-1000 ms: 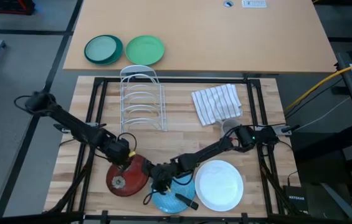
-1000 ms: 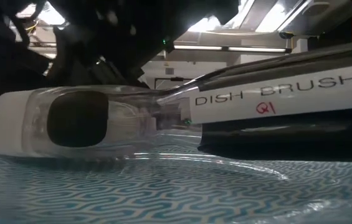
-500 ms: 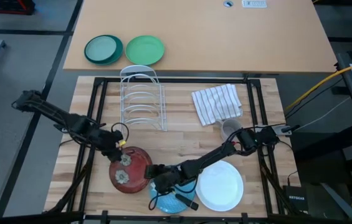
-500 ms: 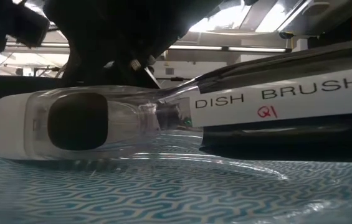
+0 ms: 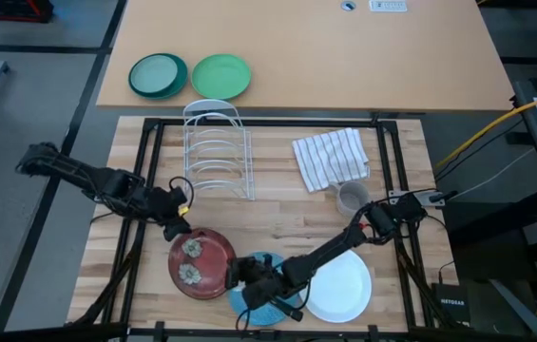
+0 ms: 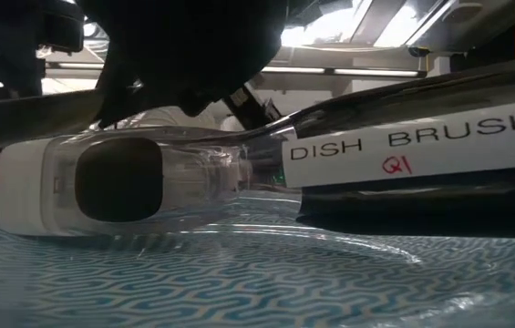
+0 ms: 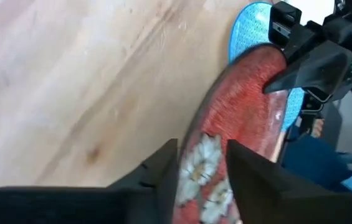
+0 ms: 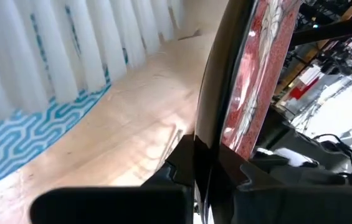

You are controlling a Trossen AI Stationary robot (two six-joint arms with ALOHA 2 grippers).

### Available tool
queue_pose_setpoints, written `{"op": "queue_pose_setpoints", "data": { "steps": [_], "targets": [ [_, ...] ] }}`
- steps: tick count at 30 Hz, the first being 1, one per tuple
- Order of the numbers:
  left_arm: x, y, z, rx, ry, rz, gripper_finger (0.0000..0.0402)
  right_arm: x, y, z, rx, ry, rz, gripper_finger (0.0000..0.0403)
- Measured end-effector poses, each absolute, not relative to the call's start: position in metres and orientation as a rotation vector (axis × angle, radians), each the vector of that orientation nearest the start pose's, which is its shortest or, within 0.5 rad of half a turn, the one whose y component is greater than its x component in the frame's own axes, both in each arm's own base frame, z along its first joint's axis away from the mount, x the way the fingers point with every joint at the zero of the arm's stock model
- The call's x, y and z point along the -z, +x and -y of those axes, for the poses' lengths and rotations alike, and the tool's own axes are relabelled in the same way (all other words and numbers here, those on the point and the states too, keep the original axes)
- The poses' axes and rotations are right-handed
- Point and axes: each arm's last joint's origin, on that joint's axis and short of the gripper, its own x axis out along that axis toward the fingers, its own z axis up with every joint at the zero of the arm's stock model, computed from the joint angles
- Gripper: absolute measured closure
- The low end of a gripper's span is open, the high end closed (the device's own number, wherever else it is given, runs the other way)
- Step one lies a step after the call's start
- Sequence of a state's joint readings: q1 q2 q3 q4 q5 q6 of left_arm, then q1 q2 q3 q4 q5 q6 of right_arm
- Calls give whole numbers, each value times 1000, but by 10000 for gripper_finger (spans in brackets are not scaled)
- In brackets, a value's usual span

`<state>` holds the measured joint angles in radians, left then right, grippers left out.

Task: Sort dishes
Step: Put the red patterned plate in the dish rack

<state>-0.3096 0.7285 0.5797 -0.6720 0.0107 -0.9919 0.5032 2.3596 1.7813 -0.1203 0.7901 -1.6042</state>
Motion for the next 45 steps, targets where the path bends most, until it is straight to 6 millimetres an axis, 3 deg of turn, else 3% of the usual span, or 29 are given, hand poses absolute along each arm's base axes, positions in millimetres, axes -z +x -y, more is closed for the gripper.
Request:
{"op": "queue_pose_setpoints", "data": {
  "steps": [5, 10, 32, 37, 45],
  "targets": [
    [-232, 134, 41, -119, -783, -880, 203, -150, 459, -230, -230, -1973, -706, 384],
    [-232, 134, 41, -104, -764, -884, 176, -151, 458, -227, -165, -1986, -751, 384],
    [-236, 138, 43, 11, -664, -839, 177, -170, 470, -224, 60, -2081, -740, 385],
    [-238, 139, 44, 46, -623, -819, 213, -171, 473, -215, 92, -2080, -784, 382],
    [-238, 138, 45, 81, -614, -832, 348, -171, 472, -216, 89, -2094, -796, 369]
  ]
}}
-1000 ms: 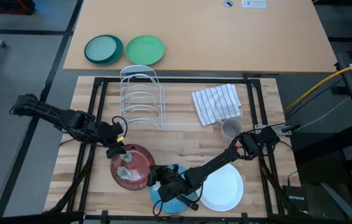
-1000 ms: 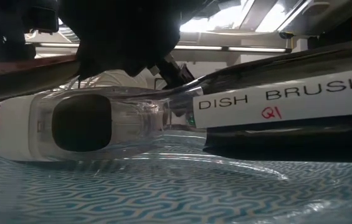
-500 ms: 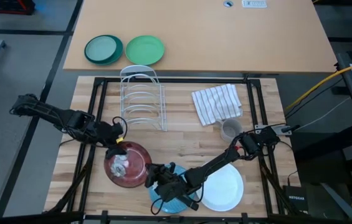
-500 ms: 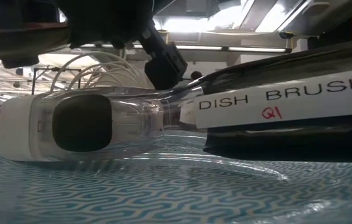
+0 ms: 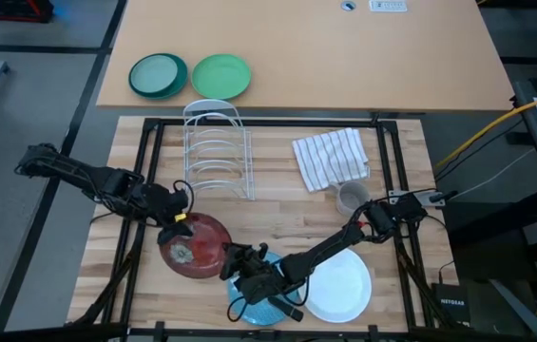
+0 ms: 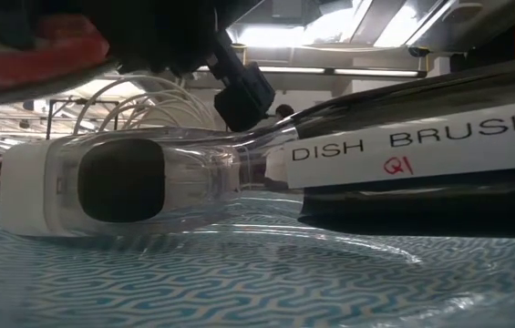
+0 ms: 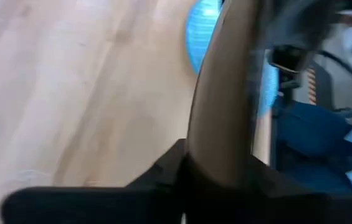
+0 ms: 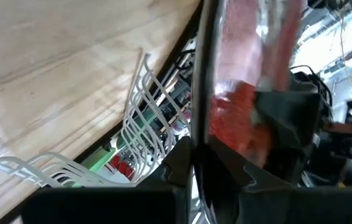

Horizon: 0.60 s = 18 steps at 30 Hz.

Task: Sort dishes
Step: Put the red patterned plate in the dish rack

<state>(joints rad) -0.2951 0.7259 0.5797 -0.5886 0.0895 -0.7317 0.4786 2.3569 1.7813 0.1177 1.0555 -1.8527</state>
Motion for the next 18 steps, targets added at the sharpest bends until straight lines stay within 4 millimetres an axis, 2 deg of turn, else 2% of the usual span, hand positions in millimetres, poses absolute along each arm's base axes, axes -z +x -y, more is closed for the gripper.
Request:
{"op": "queue_pose_setpoints", "data": {
  "steps": [2, 5, 13, 18],
  "targets": [
    [-239, 138, 45, 97, -618, -827, 366, -171, 472, -217, 84, -2105, -798, 369],
    [-239, 138, 45, 88, -627, -828, 366, -171, 472, -216, 92, -2114, -810, 356],
    [-240, 138, 44, 46, -652, -805, 366, -176, 473, -214, 259, -1959, -831, 271],
    [-250, 132, 40, 14, -643, -741, 366, -179, 470, -215, 399, -1835, -856, 229]
  ]
}}
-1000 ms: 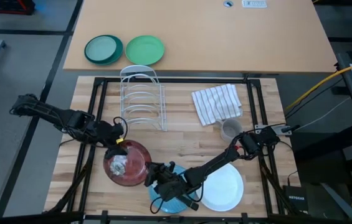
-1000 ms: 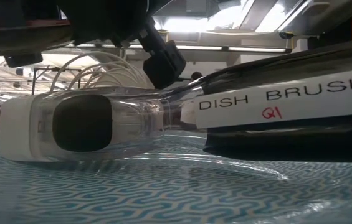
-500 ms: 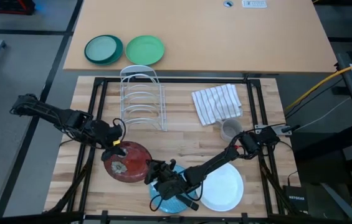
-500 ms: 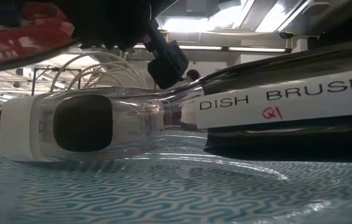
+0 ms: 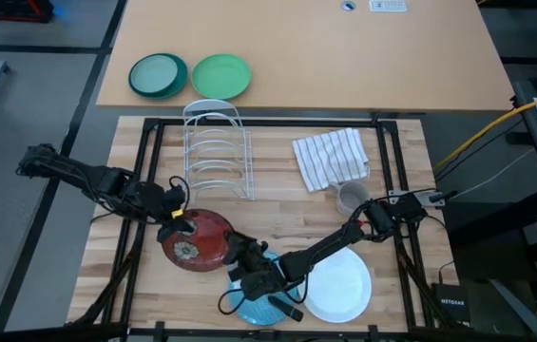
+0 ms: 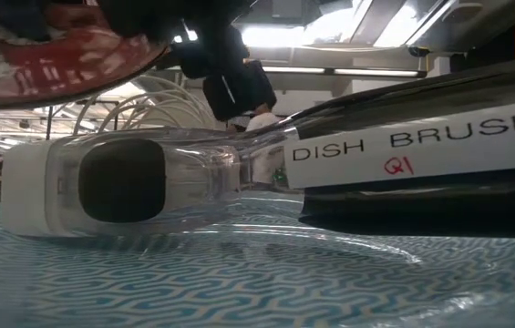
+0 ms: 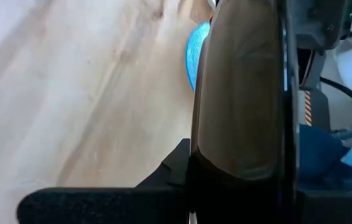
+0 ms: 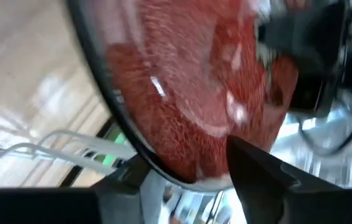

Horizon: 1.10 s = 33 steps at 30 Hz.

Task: Sort dishes
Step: Put the red patterned plate in the dish rack

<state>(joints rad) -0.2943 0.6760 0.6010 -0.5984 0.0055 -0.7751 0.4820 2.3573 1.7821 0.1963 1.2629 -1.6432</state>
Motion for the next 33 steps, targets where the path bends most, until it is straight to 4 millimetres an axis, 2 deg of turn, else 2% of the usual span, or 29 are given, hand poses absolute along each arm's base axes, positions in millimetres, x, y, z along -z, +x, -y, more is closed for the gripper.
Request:
{"op": "queue_pose_setpoints", "data": {
  "steps": [9, 14, 18, 22, 26, 29, 33],
  "targets": [
    [-278, 113, 28, -154, -523, -687, 366, -193, 459, -222, 614, -1729, -940, 228],
    [-303, 108, 25, -144, -449, -596, 366, -217, 452, -222, 678, -1652, -918, 230],
    [-325, 104, 22, -173, -354, -507, 366, -235, 450, -214, 704, -1620, -915, 230],
    [-350, 98, 16, -242, -230, -399, 366, -263, 445, -198, 718, -1602, -925, 230],
    [-368, 92, 10, -368, -79, -323, 366, -301, 432, -177, 747, -1567, -934, 230],
    [-378, 89, 7, -444, 10, -277, 366, -339, 411, -159, 767, -1501, -903, 230],
    [-378, 89, 6, -476, 112, -293, 366, -381, 370, -136, 691, -1316, -771, 230]
  ]
}}
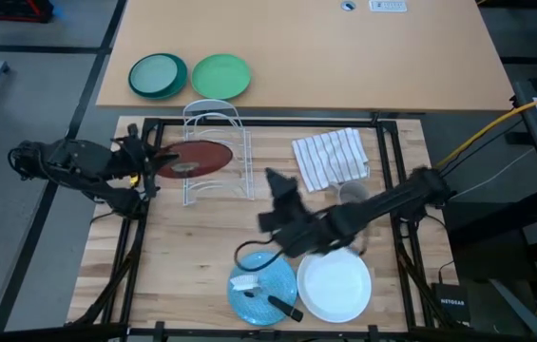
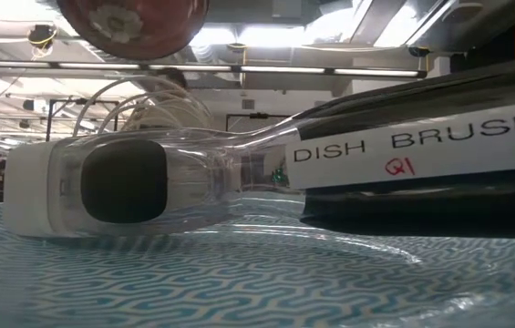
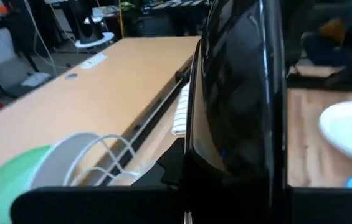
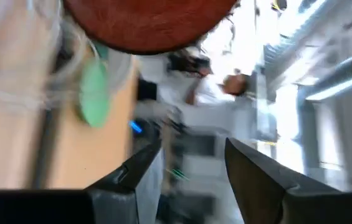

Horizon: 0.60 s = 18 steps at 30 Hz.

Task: Sort dishes
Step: Put the red patterned plate in the dish rack

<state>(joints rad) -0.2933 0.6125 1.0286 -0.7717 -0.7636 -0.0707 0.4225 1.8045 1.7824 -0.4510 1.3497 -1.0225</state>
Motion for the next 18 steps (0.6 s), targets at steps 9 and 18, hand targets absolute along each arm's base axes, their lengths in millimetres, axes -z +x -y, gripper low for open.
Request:
{"op": "queue_pose_setpoints", "data": {
  "steps": [9, 18],
  "targets": [
    [-368, 101, 7, -490, 216, -407, 366, -397, 290, -64, 350, -762, -867, 230],
    [-329, 131, 6, -522, 301, -597, 366, -351, 288, -52, 333, -696, -964, 230]
  ]
}}
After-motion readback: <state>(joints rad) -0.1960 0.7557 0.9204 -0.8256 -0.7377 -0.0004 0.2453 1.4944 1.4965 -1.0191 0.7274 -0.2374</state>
